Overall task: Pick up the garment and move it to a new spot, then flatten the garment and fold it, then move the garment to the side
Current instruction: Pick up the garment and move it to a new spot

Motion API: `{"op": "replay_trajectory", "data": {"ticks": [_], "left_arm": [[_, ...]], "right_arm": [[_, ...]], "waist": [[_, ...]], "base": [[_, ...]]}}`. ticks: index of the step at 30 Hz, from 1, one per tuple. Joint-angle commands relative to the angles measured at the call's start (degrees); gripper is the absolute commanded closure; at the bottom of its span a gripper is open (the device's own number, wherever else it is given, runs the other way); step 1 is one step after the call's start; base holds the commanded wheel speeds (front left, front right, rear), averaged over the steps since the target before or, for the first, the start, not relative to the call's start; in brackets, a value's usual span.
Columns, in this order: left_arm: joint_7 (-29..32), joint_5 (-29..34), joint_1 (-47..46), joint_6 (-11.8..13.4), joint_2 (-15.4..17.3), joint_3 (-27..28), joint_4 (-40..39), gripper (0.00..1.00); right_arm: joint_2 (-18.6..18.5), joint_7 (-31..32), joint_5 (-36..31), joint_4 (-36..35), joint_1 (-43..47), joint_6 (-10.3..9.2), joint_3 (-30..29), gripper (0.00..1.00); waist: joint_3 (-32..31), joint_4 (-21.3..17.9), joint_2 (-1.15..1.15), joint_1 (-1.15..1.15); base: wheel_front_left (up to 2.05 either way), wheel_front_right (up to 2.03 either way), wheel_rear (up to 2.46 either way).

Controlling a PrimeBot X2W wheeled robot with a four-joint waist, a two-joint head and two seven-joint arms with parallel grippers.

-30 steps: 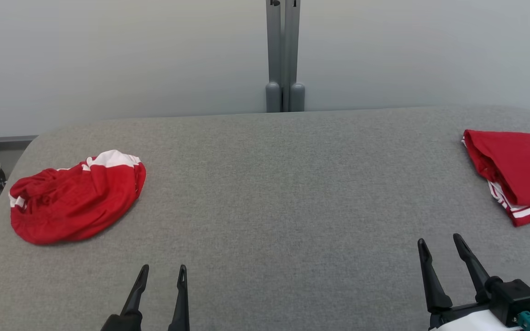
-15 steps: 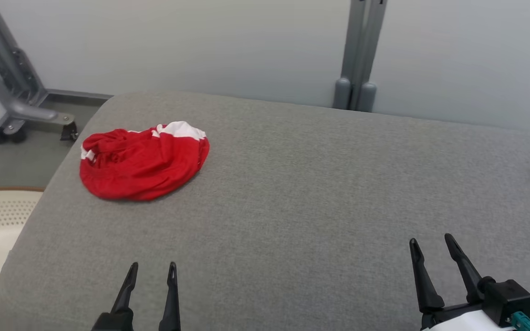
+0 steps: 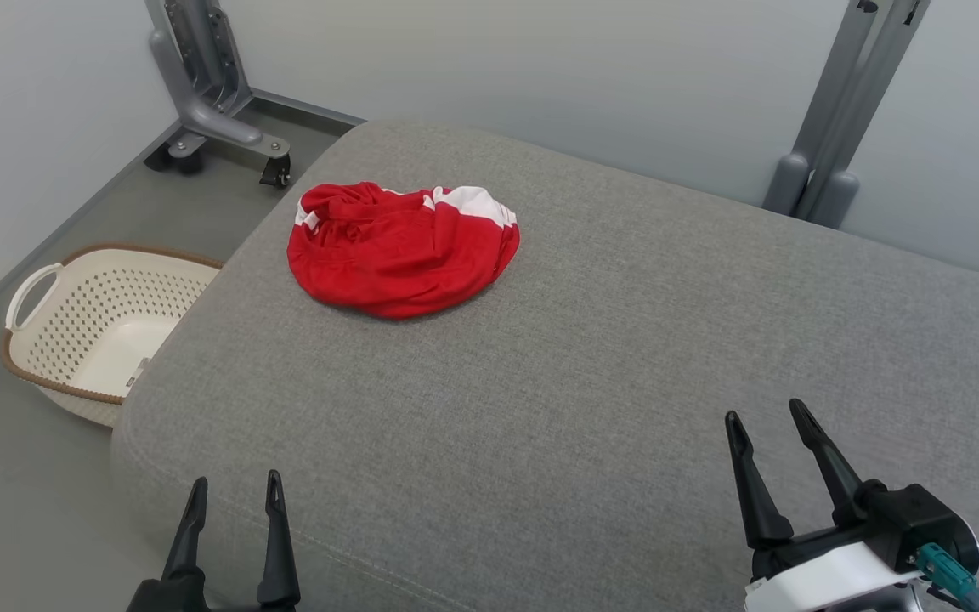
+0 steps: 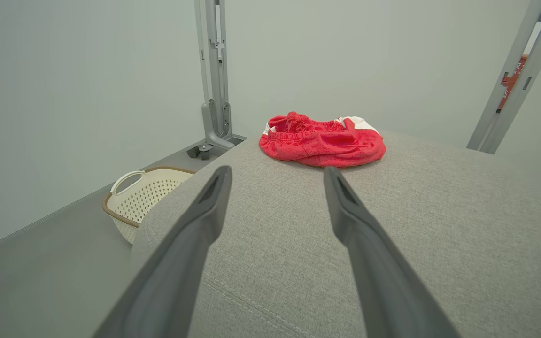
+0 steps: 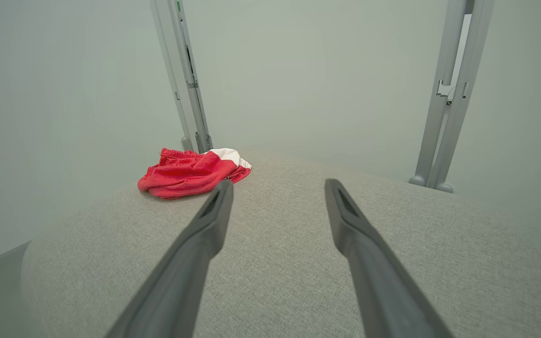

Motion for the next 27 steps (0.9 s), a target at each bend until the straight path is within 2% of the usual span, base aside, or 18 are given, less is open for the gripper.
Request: {"op": "replay_trajectory", "data": {"ticks": [1, 6, 10, 14, 20, 24, 27], "left_arm": [[0.0, -0.3, 0.6, 0.4, 0.1, 0.1, -0.4, 0.00], [0.0, -0.6, 1.1, 0.9, 0.1, -0.1, -1.0, 0.00], [0.0, 0.7, -0.4, -0.9, 0.1, -1.0, 0.4, 0.00], [0.0, 2.4, -5.2, -3.8, 0.2, -0.8, 0.6, 0.00], [0.0, 3.7, -19.0, -7.2, 2.2, 0.4, 2.6, 0.00], [0.8, 3.4, -30.9, -8.7, 4.1, -0.7, 9.3, 0.00], [4.1, 0.1, -41.8, -9.5, 4.8, -1.5, 16.1, 0.00]], "right_arm": [[-0.3, -0.1, 0.3, 0.3, -1.0, -0.08, 0.2, 0.00], [-0.7, -0.1, 0.4, 0.3, -1.3, -0.08, 0.3, 0.00], [-1.0, -0.1, -0.1, -0.2, 0.5, -0.08, -1.1, 0.00], [-2.0, -0.1, -1.0, -1.8, 1.6, -0.08, -3.2, 0.00], [-6.3, -0.1, -1.7, -3.5, -1.5, -0.08, -4.4, 0.00], [-8.9, -0.1, -1.9, -4.2, -3.5, -0.08, -5.0, 0.00], [-10.9, -0.1, -1.7, -5.3, -5.4, -0.08, -5.1, 0.00]], "waist": [[1.2, 1.2, 0.00, 0.00], [1.5, 1.4, 0.00, 0.00], [2.1, 1.8, 0.00, 0.00], [4.7, 2.0, 0.00, 0.00], [12.7, -1.1, 0.00, 0.00], [17.7, -3.0, 0.00, 0.00], [21.4, -4.7, 0.00, 0.00]], "base": [[0.00, 0.00, 0.00], [0.00, 0.00, 0.00], [0.00, 0.00, 0.00], [0.00, 0.00, 0.00], [0.00, 0.00, 0.00], [0.00, 0.00, 0.00], [0.00, 0.00, 0.00]]}}
